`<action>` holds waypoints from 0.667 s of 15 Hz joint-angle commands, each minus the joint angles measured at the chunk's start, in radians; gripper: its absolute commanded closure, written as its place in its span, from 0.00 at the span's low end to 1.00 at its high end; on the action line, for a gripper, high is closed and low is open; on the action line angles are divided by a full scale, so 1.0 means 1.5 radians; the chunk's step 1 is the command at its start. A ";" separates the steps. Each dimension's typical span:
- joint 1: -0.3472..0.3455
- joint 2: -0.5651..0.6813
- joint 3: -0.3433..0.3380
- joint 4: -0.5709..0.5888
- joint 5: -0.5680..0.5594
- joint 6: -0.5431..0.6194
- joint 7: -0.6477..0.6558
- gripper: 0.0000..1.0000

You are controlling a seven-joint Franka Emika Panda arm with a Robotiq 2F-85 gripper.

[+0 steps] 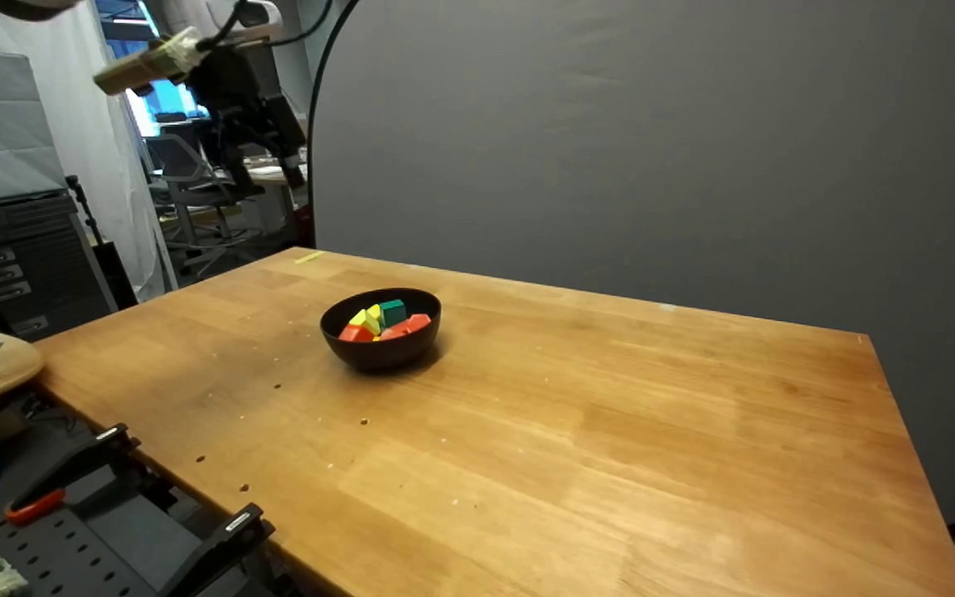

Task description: Remove the blocks from the bowl and put them on the table

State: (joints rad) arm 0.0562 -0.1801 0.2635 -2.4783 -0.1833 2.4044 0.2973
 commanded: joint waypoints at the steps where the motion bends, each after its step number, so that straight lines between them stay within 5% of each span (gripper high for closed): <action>1: 0.009 0.042 -0.022 0.023 -0.024 -0.002 0.034 0.00; 10: 0.004 0.180 -0.078 0.113 -0.022 0.004 0.085 0.00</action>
State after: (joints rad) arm 0.0548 0.0406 0.2034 -2.3426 -0.2342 2.4026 0.4056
